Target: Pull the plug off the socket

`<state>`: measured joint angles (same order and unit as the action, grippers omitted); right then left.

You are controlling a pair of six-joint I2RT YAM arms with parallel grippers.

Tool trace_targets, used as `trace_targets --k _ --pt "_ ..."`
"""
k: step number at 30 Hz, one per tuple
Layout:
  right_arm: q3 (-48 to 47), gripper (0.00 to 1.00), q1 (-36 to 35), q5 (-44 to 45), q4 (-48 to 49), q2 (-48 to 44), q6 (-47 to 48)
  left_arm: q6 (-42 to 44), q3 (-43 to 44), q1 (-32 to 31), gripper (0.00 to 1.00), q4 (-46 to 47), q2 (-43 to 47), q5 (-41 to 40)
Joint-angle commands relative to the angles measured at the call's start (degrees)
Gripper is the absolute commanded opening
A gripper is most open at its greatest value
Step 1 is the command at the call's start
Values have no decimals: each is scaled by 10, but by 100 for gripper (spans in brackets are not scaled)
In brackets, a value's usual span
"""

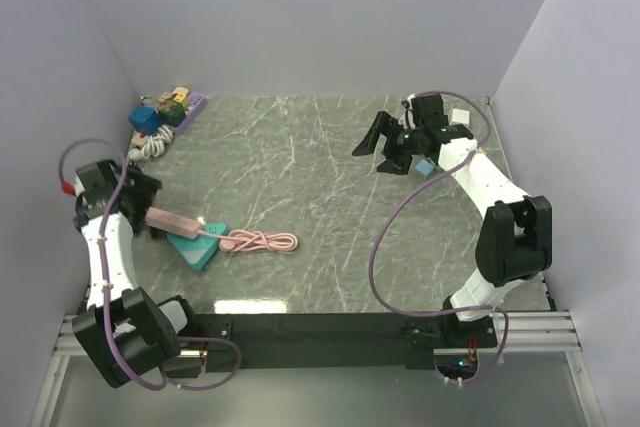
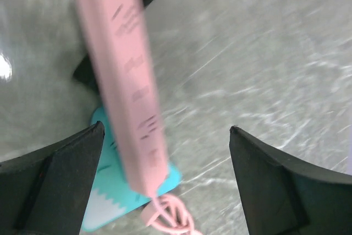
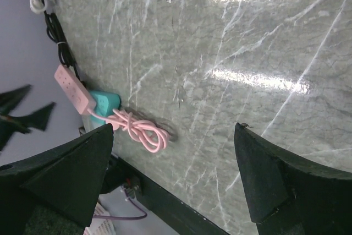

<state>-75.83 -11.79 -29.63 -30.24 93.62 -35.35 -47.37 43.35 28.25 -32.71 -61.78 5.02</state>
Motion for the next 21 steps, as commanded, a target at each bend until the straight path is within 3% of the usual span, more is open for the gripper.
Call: trace_targets --k 1,7,11,21 --pt "-24 96 -8 -3 -9 5 23 55 115 -12 99 -38 -15 -44" --pt "-18 96 -21 -10 -3 15 17 146 313 -105 99 -86 -180 -99" --pt "-27 96 -31 -7 -12 23 19 213 476 -170 99 -141 -356 -205" --pt "-28 96 -41 19 -60 31 46 294 611 -194 99 -133 -527 -286"
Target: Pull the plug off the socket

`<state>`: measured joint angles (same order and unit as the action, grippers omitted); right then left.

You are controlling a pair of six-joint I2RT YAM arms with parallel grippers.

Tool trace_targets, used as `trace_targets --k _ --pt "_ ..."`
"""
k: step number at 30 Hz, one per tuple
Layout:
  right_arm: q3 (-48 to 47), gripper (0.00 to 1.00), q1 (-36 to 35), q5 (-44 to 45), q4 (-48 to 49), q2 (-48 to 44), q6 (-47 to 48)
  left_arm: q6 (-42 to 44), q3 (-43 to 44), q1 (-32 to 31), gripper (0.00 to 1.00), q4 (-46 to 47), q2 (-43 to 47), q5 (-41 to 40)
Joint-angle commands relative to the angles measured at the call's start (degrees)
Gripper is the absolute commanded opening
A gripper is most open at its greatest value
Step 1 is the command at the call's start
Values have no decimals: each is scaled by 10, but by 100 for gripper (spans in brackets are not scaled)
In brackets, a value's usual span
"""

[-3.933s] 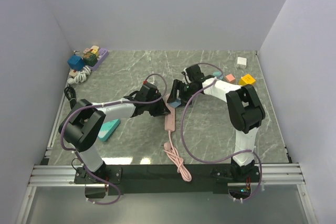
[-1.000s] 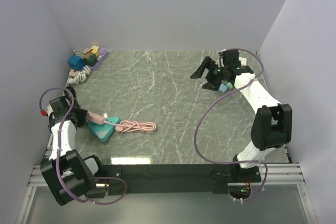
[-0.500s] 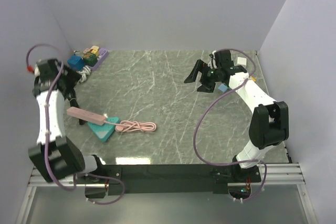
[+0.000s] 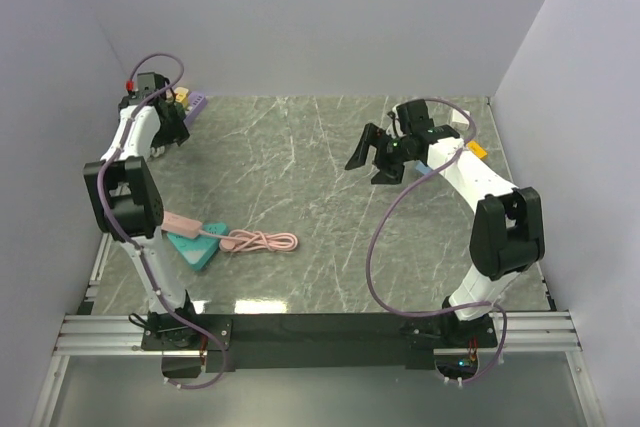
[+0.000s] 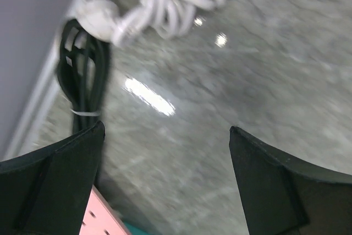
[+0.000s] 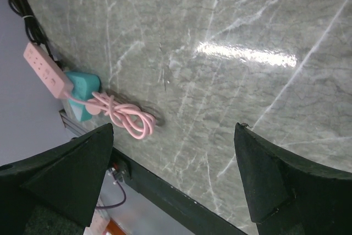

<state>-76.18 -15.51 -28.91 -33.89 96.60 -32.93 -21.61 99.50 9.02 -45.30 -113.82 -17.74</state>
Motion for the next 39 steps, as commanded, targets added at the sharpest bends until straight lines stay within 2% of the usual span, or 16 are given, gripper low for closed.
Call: trace_targets --k 1,10,21,26,31,39 --pt "-25 96 -4 14 -26 4 24 40 51 -2 99 -1 -20 -82" --pt "-52 96 -17 33 -66 18 39 55 73 -4 99 31 -103 -145" --pt "-56 96 -37 49 -97 30 52 121 156 6 99 84 -152 -98" --pt "-63 96 -39 54 -110 42 59 164 145 13 99 118 -144 -64" --pt "-100 95 -39 60 -134 63 69 160 180 26 93 97 -192 -15" --pt "-108 95 -38 54 -136 75 67 138 200 47 87 96 -234 -2"
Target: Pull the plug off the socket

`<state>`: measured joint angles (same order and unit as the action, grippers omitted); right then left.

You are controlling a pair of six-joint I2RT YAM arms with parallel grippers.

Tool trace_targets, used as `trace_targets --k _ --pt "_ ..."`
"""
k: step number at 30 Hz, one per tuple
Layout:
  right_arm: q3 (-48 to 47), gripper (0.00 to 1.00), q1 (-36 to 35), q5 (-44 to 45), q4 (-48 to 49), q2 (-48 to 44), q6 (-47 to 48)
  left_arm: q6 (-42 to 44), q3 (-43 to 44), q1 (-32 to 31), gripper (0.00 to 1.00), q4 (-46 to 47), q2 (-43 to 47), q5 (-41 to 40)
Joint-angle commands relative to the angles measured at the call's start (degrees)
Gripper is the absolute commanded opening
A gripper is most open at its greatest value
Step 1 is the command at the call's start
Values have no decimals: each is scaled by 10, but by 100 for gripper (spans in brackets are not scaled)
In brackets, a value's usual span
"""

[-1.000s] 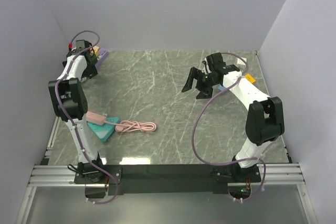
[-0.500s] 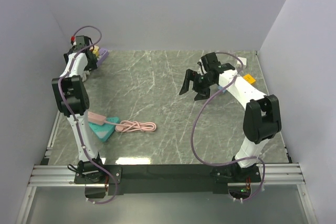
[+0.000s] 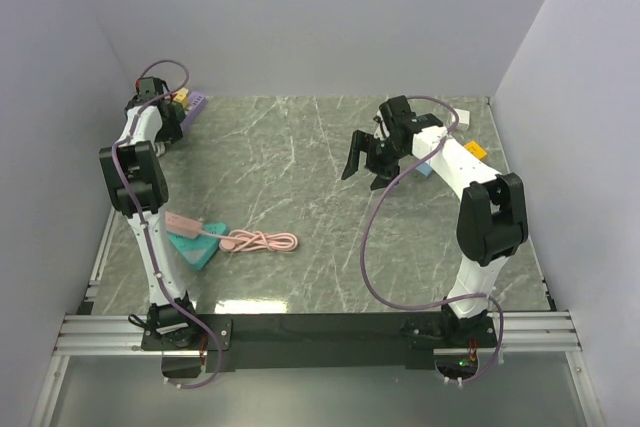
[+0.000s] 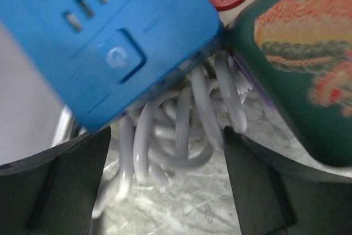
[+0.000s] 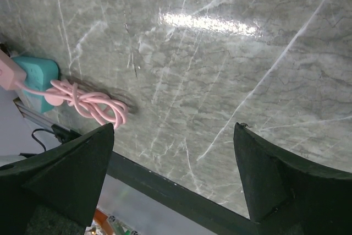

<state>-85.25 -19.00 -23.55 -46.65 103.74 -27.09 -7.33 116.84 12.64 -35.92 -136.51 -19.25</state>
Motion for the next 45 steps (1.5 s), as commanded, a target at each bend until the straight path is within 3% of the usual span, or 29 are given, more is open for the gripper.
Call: trace_targets --k 1,2,5,6,8,9,11,12,22,25,31,36,41,45 --pt "-16 95 -3 1 -7 2 10 -6 30 13 85 2 -10 24" --pt "-13 94 -3 0 -6 2 9 -7 28 14 82 0 -13 36" --pt "-5 93 -3 -1 2 1 6 -8 9 12 63 1 -13 62" --pt "-1 93 -4 -2 7 0 5 -8 1 9 52 1 -2 74" --pt "4 93 -3 -3 16 0 -1 -7 -35 -5 42 7 18 82" --pt "12 92 -4 -5 27 -1 -5 -8 -48 -10 28 15 30 91" --pt "23 92 -3 -14 41 -3 -16 -7 -89 -33 13 26 71 95" --pt "34 91 -3 -18 58 -6 -20 -6 -101 -41 0 31 98 104" --pt "80 90 -2 -25 121 -15 -45 -54 -242 -175 0 8 218 208" --pt "91 90 2 -22 138 -24 -56 -108 -309 -238 0 12 246 249" --pt "94 90 15 -19 148 -26 -61 -219 -459 -328 0 88 292 242" --pt "74 90 18 -22 145 -14 -60 -307 -514 -421 0 115 309 214" --pt "53 92 17 -24 140 -13 -65 -394 -556 -486 0 156 340 250" --pt "33 93 16 -19 134 -11 -70 -471 -596 -522 32 196 388 288"
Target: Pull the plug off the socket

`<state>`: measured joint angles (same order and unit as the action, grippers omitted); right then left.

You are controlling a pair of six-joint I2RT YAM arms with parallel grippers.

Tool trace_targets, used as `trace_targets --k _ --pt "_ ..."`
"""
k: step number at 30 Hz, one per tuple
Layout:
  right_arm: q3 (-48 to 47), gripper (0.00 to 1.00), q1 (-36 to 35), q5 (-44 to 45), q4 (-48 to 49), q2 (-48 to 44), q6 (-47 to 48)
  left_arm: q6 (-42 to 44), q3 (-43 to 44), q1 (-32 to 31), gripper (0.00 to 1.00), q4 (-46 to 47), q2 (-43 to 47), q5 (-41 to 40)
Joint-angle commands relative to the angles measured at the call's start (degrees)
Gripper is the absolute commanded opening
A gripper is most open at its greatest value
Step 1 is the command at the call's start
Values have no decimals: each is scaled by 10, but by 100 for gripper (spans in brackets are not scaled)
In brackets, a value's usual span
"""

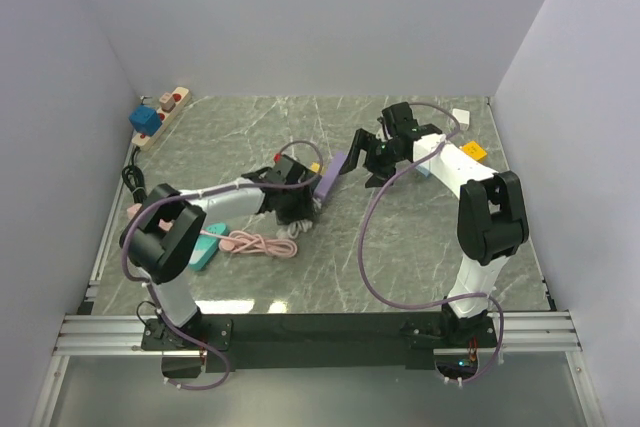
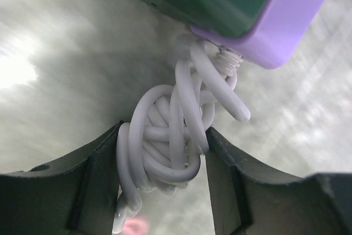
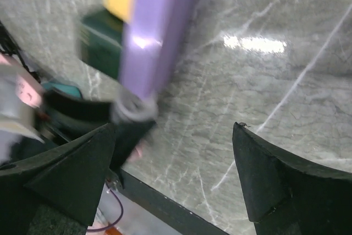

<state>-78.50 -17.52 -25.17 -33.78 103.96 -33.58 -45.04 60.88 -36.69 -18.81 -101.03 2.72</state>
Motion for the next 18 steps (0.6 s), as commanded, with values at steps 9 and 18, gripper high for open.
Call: trace_targets --k 9,18 --pt "-111 93 -12 53 -57 32 -10 -224 -105 -85 99 139 135 69" --pt "-69 96 -57 202 -112 -20 -44 -221 -114 -81 99 78 268 -25"
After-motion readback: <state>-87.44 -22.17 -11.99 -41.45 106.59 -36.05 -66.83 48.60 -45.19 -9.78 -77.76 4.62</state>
